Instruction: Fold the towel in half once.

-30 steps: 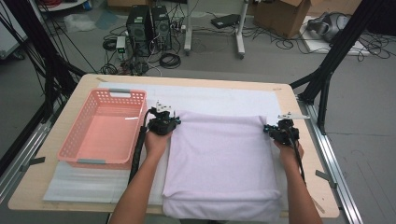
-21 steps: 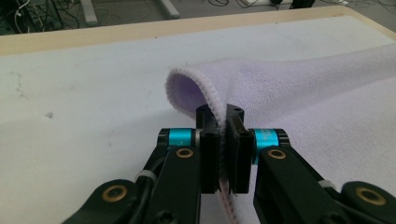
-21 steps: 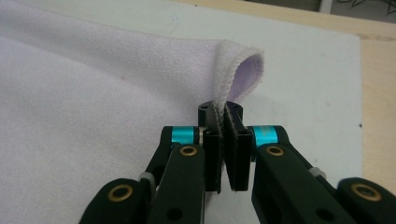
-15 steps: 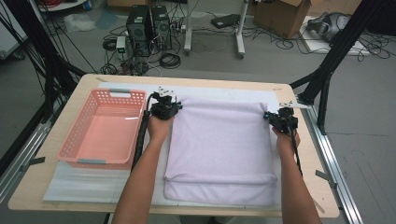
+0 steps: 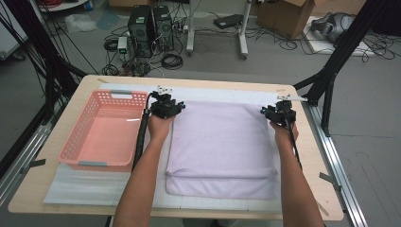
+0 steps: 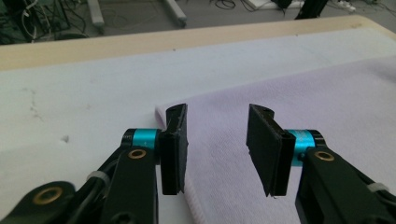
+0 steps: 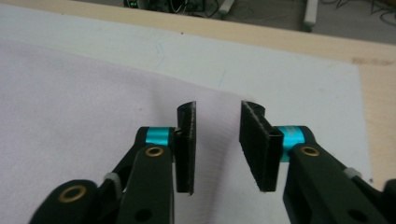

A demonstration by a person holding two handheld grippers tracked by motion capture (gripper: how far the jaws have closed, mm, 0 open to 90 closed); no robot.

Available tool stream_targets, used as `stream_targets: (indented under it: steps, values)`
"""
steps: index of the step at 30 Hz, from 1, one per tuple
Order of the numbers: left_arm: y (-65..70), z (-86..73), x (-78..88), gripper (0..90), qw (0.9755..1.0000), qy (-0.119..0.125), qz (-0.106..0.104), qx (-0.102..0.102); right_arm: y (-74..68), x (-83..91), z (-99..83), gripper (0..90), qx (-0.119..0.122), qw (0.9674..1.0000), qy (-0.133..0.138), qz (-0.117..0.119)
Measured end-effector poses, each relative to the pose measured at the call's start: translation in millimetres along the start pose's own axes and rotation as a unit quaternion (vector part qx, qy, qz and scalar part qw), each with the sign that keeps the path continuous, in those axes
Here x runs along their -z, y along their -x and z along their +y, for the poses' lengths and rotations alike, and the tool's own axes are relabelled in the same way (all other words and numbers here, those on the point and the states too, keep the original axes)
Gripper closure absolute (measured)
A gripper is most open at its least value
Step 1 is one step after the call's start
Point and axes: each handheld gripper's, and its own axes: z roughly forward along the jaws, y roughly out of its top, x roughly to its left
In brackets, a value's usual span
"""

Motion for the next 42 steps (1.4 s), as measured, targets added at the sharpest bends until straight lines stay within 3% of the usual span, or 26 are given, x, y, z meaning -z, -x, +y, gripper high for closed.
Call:
stream_targets:
  steps: [4,7,11,13,18,20,22,23,26,33,34,42]
  values:
    - [6.5,-6.6,2.6,52.6,0.9992,-0.026,-0.027,-0.010,-3.7,4.4,-1.2,60.3,0.006,0.9999,-0.003,0.016]
    - [11.0,-11.3,8.6,52.8,0.9990,-0.015,-0.036,-0.021,-4.8,9.4,-3.3,58.3,0.008,0.9996,-0.011,0.027]
    - [16.7,-14.9,16.5,53.7,0.9981,-0.026,-0.050,-0.023,-5.2,17.8,-8.1,56.4,0.011,0.9990,-0.021,0.037]
    - [22.8,-19.3,23.7,55.2,0.9981,-0.005,-0.050,-0.037,-6.5,23.1,-11.8,56.1,0.020,0.9986,-0.023,0.044]
    - [31.1,-31.0,35.3,57.4,0.9975,-0.003,-0.061,-0.036,-7.6,33.7,-26.5,55.3,0.026,0.9974,-0.038,0.055]
    - [33.8,-37.4,40.4,59.6,0.9973,-0.003,-0.067,-0.031,-9.6,36.5,-29.7,52.9,0.018,0.9953,-0.061,0.073]
    - [36.2,-43.9,45.4,60.0,0.9971,-0.004,-0.069,-0.033,-16.3,44.4,-34.8,54.1,0.032,0.9960,-0.047,0.069]
    - [37.3,-45.2,47.0,60.0,0.9966,-0.018,-0.072,-0.035,-19.1,48.1,-37.4,54.1,0.039,0.9962,-0.038,0.068]
    - [42.2,-51.6,55.7,60.0,0.9964,-0.007,-0.073,-0.042,-24.2,56.7,-45.4,53.9,0.040,0.9957,-0.040,0.073]
    - [50.0,-70.6,75.5,59.7,0.9951,-0.022,-0.084,-0.047,-33.2,79.0,-69.1,57.5,0.051,0.9944,-0.044,0.081]
    - [51.9,-75.7,80.8,59.7,0.9950,-0.013,-0.087,-0.046,-34.1,81.3,-72.2,57.5,0.053,0.9941,-0.047,0.081]
    - [60.4,-104.9,112.7,60.1,0.9942,-0.020,-0.095,-0.046,-46.8,104.4,-102.1,58.2,0.064,0.9927,-0.059,0.083]
